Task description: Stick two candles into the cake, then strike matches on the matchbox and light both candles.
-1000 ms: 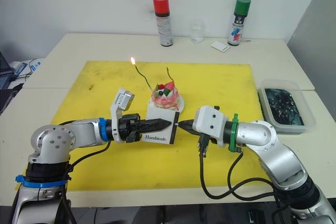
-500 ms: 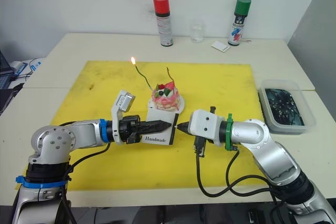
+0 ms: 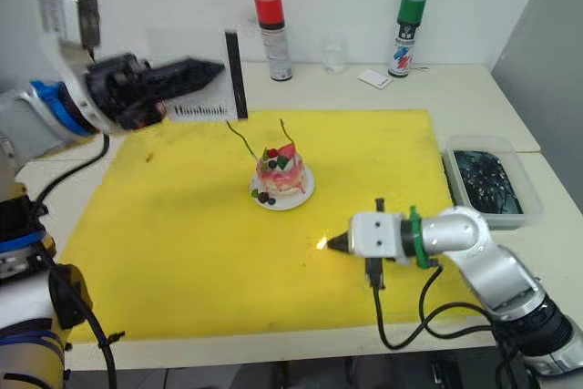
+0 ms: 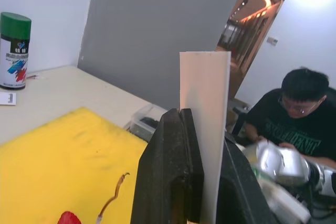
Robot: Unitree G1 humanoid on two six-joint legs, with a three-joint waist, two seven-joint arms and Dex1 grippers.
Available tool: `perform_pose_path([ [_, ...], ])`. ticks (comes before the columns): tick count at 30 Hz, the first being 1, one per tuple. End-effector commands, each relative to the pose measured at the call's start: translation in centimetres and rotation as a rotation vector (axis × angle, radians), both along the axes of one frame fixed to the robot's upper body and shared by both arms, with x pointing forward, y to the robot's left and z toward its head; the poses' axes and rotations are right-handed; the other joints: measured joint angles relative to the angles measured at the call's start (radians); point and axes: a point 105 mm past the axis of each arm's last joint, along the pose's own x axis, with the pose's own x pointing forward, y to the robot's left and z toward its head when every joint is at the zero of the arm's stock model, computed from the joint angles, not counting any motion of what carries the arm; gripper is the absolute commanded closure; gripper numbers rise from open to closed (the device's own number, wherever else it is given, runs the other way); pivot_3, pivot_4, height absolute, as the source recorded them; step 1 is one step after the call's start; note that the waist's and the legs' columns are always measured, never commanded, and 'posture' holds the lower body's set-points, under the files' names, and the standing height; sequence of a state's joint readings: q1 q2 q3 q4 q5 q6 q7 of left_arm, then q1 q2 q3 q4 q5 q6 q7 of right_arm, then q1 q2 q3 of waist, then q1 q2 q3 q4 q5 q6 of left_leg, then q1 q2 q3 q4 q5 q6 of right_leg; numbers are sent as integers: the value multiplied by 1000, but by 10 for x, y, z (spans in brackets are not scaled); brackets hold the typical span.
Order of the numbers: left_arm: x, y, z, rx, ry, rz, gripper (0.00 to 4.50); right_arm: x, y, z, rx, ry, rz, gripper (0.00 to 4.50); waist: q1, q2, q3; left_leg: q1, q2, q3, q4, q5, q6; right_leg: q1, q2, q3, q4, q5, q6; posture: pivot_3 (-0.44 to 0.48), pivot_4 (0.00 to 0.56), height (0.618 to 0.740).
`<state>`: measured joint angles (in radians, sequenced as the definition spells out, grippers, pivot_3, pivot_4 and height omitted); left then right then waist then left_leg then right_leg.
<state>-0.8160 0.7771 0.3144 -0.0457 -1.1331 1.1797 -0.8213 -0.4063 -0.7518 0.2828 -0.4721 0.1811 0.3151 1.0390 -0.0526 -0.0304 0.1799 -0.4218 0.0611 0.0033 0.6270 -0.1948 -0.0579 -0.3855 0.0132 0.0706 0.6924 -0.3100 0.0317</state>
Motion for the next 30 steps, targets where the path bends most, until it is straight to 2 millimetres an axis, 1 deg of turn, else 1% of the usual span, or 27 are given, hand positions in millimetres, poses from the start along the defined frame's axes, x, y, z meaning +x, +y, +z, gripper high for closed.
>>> perform_pose_path([
  [1,-20,-11,-44,49,143,-84,4500,5,-1,21,72,-42,-39,4472,2,-3,2,-1,1,-2,0,0,0,-1,1,-2,1,0,-1,0,150,740],
  [3,-32,-13,-64,78,205,-109,4500,9,-1,27,91,-54,-62,4472,3,-7,4,-5,3,-6,0,0,-1,-5,2,-3,4,-1,-3,0,150,740],
  [6,-43,-10,-92,131,284,-104,4500,14,0,38,110,-86,-84,4472,5,-7,4,-7,2,-8,1,0,-1,-6,2,-3,5,0,-5,0,150,740],
  [9,-51,-3,-118,180,358,-81,4500,26,8,59,148,-155,-106,4472,1,-7,4,-5,1,-5,1,0,-1,-5,1,-4,5,-1,-4,0,150,740],
  [11,-54,-1,-130,199,385,-72,4500,34,15,71,174,-194,-117,4472,1,-7,5,-4,1,-4,1,0,-1,-4,1,-3,5,-1,-3,0,150,740],
  [13,-56,1,-138,212,397,-68,4500,42,21,80,193,-229,-126,4472,3,-7,4,-3,2,-4,2,1,-1,-4,1,-4,5,-1,-3,0,150,740],
  [17,-56,1,-145,224,397,-69,4500,60,34,97,234,-304,-154,4472,11,-7,4,-3,1,-3,2,1,-1,-4,1,-3,5,0,-3,0,150,740],
  [20,-56,0,-146,219,395,-69,4500,69,39,105,256,-344,-162,4472,15,-7,5,-4,1,-2,2,1,-1,-5,1,-2,4,1,-6,0,150,740],
  [25,-58,-2,-147,213,396,-78,4500,76,43,111,273,-373,-158,4472,20,-7,5,-4,2,-2,0,0,-1,-5,1,-3,5,1,-8,0,150,740],
  [30,-58,-3,-147,208,394,-79,4500,79,42,116,285,-391,-159,4472,20,-7,5,-4,2,-2,0,0,-1,-6,1,-3,5,1,-8,0,150,740],
])
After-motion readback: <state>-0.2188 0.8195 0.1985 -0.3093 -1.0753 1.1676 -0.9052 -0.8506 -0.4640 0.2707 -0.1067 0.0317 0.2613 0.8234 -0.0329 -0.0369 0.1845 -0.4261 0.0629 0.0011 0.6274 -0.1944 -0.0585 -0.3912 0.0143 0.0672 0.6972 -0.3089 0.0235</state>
